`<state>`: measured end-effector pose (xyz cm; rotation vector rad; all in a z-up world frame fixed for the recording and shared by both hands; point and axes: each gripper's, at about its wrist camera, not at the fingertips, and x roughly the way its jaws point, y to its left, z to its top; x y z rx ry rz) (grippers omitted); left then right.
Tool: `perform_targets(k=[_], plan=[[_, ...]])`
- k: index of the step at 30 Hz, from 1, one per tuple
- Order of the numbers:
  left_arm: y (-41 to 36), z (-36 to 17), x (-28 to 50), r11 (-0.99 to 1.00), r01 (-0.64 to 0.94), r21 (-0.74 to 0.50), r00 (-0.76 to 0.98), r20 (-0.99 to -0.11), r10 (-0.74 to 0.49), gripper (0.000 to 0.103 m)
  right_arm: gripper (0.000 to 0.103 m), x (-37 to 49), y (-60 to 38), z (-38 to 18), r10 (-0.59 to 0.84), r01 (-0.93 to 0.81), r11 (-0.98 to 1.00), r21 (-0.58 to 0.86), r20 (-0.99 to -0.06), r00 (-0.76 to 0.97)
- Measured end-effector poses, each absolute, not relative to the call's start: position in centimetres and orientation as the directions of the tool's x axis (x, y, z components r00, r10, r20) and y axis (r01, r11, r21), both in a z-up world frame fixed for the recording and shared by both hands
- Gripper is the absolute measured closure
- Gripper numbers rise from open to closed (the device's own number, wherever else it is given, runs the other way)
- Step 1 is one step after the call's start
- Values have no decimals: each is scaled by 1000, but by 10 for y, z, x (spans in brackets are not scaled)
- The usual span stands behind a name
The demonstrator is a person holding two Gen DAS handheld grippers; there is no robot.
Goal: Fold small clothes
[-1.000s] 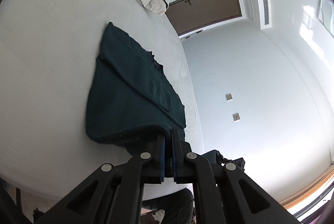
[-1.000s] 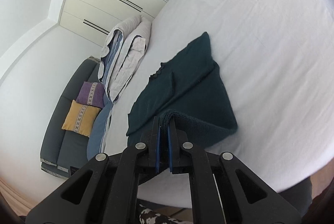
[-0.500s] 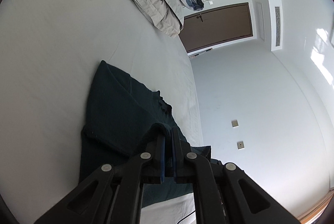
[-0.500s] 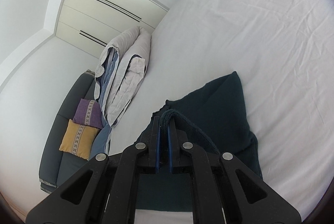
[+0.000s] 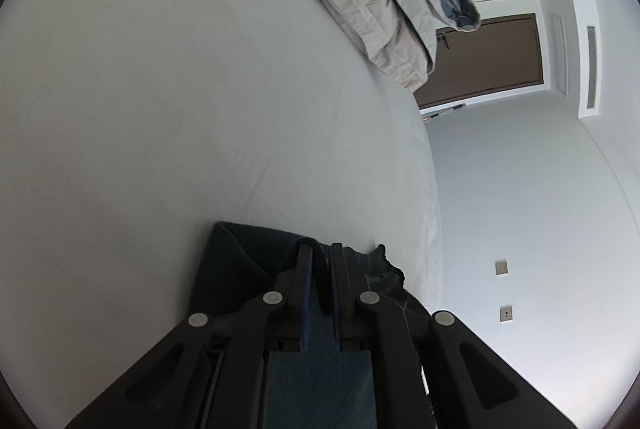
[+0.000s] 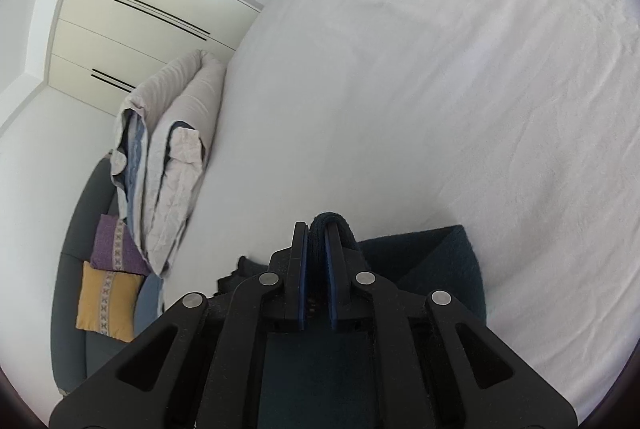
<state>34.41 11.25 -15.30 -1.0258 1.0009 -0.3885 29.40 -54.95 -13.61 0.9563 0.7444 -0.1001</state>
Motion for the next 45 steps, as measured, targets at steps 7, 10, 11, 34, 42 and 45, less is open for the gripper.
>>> perform_targets(k=[7, 10, 11, 34, 42, 45], plan=[[119, -143, 324, 515, -130, -847, 545, -495, -677, 45, 50, 285, -548, -141, 152, 412, 636, 652, -629, 762], [115, -130, 294, 565, -77, -822, 540, -511, -669, 45, 50, 263, -529, -124, 162, 364, 705, 609, -638, 753], [111, -127, 285, 590, -59, -805, 533, -525, -663, 45, 50, 259, -519, -119, 158, 348, 737, 579, -648, 745], [75, -141, 171, 872, 83, -482, 503, -735, -454, 93, 86, 118, -442, -129, 43, 234, 941, 242, -777, 628], [73, -143, 174, 871, 84, -484, 496, -738, -458, 96, 103, 107, -464, -131, 47, 291, 908, 302, -763, 645], [75, -142, 174, 865, 85, -494, 493, -734, -467, 96, 103, 101, -473, -130, 62, 310, 887, 343, -753, 655]])
